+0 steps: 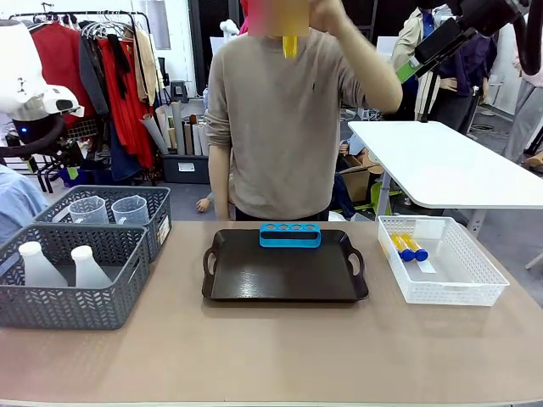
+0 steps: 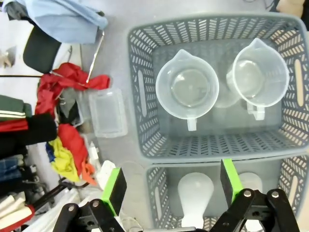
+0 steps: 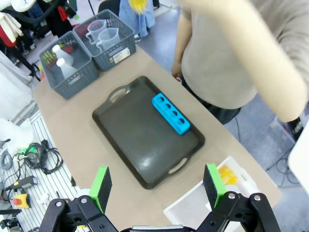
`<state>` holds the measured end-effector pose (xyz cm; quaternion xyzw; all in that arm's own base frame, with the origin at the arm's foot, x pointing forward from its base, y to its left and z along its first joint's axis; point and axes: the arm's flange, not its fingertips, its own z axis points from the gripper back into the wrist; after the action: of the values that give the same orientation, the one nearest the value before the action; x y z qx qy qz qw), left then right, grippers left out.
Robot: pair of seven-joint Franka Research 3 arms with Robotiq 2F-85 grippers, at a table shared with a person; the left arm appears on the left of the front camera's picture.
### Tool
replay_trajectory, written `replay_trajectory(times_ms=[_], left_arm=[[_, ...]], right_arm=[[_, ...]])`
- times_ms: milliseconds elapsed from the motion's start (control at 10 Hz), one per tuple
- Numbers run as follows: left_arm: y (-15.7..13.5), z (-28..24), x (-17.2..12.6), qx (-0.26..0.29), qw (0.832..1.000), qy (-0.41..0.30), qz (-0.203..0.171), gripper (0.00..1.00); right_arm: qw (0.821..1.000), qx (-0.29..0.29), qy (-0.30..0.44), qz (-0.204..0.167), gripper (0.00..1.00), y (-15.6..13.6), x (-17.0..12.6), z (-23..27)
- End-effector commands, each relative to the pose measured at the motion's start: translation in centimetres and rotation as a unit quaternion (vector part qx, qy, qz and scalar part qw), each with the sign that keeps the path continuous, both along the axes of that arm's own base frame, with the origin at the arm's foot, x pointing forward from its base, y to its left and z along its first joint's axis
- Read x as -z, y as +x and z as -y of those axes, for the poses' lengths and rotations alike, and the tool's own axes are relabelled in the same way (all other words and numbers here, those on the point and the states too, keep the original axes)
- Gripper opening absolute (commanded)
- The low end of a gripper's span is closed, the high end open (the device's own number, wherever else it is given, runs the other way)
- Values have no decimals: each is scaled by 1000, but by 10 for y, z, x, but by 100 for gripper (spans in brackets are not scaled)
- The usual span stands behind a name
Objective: Prepare the laboratory tools.
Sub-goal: Pick up one Large Measuring Cup and place it on the Handle tray.
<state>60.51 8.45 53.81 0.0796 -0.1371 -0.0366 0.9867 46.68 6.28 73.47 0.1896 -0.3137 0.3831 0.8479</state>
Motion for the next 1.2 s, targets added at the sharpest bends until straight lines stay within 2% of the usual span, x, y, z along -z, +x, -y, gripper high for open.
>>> replay_trajectory(times_ms=[0,400,600,1100], left_arm=[[-3,3,-6,8,1000,3,1,100],[0,3,-1,3,1000,0,1,100],[16,-10,22,-5,999,-20,-31,100],[26,-20,82,-6,996,-71,-58,100]], right_arm=[[1000,0,0,1,100,-1,-1,1],[1000,0,0,1,100,-1,-1,1],[1000,0,0,1,100,-1,-1,1],[1000,0,0,1,100,-1,-1,1]])
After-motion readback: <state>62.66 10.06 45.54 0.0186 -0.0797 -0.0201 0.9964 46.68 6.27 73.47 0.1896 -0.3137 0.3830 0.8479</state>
